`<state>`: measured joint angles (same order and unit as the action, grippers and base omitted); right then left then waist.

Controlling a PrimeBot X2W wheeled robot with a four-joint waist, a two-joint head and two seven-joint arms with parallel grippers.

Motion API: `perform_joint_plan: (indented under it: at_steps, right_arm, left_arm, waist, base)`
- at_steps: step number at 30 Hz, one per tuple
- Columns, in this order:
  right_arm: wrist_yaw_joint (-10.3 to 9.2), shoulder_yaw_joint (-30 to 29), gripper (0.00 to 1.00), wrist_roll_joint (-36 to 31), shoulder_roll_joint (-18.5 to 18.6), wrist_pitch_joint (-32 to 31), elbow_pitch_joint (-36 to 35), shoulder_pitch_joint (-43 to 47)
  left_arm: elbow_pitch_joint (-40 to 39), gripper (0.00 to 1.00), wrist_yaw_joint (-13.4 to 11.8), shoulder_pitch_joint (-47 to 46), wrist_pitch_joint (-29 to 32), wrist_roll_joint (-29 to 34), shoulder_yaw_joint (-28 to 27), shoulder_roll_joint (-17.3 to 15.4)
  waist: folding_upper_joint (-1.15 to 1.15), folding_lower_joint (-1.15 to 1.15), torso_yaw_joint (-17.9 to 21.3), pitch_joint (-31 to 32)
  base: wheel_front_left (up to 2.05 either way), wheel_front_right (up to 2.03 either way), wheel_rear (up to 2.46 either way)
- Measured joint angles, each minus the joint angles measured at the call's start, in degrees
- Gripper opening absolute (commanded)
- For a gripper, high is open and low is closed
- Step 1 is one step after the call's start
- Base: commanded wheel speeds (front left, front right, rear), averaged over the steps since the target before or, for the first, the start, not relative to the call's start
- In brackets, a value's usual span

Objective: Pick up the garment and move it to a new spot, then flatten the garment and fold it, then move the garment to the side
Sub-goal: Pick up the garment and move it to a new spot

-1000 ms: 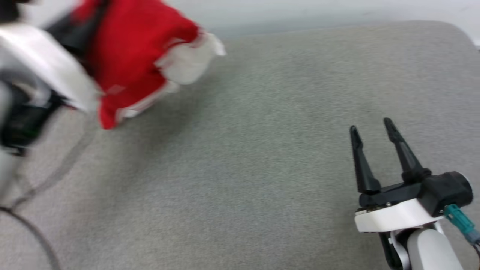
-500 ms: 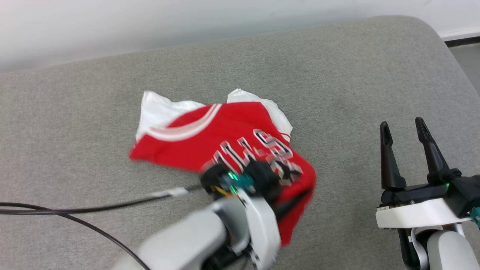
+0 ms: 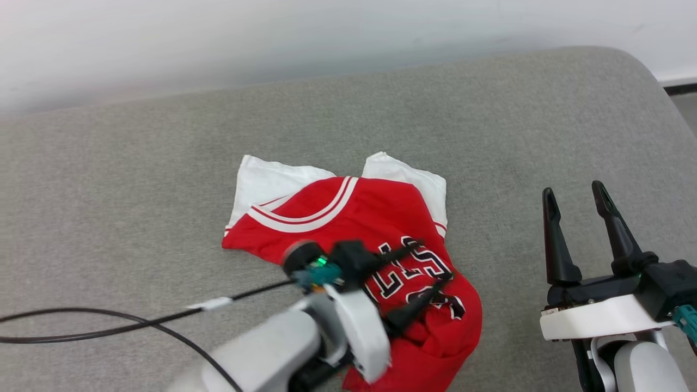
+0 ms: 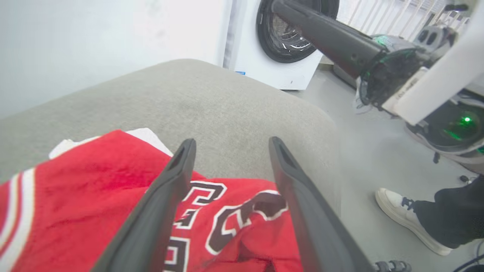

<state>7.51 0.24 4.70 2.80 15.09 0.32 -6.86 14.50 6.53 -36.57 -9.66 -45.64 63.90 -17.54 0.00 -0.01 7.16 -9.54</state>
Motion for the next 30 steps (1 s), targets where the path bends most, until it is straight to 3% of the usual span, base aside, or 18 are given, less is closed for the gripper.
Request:
perform_joint_plan:
  at_steps: [4,8,12,16,19,23,24,30]
  right_arm:
    - [-0.01,-0.27,1.0,0.04,0.01,0.0,0.16,0.15]
    - [-0.01,-0.14,1.0,-0.21,0.01,0.0,0.14,0.66]
    - [-0.01,0.21,1.0,-0.25,-0.01,0.0,0.04,1.08]
    - [-0.01,0.73,1.0,-0.38,0.0,0.0,-0.23,1.52]
    - [0.0,0.74,1.0,-0.48,0.0,0.0,-0.32,2.09]
    - [0.0,0.78,1.0,-0.56,0.01,0.0,-0.43,2.44]
    - [-0.01,0.67,1.0,-0.34,0.01,0.0,-0.59,3.02]
    - [-0.01,1.02,1.0,-0.34,0.0,0.0,-0.76,3.51]
  left_arm:
    - [0.1,1.0,-2.16,-0.71,-3.76,0.62,-5.44,-4.12]
    - [-1.79,1.0,-6.04,-0.92,-5.17,1.42,-13.68,-8.59]
    - [-6.86,1.0,-9.7,2.92,-5.3,4.88,-26.25,-12.37]
    - [-11.65,1.0,-11.96,12.12,-5.41,10.01,-38.23,-13.72]
    - [-15.16,1.0,-11.96,19.54,-5.41,12.49,-45.52,-12.28]
    - [-17.42,1.0,-10.22,29.1,-5.41,16.37,-50.29,-9.34]
    - [-18.06,1.0,-7.98,33.64,-5.41,18.67,-51.47,-5.67]
    - [-17.77,1.0,-4.47,36.67,-5.41,22.71,-54.34,0.42]
  waist:
    - [0.0,0.0,-1.38,1.33]
    - [0.0,0.0,-2.83,2.49]
    - [0.0,0.0,-4.27,3.45]
    - [0.0,0.0,-5.38,4.24]
    - [0.0,0.0,-6.07,4.66]
    - [0.0,0.0,-6.72,5.08]
    - [0.0,0.0,-7.27,5.36]
    - [0.0,0.0,-7.81,4.84]
  base:
    - [0.0,0.0,0.0]
    - [0.0,0.0,0.0]
    - [0.0,0.0,0.0]
    - [0.0,0.0,0.0]
    - [0.0,0.0,0.0]
    - [0.0,0.0,0.0]
    - [0.0,0.0,0.0]
    - [0.0,0.0,0.0]
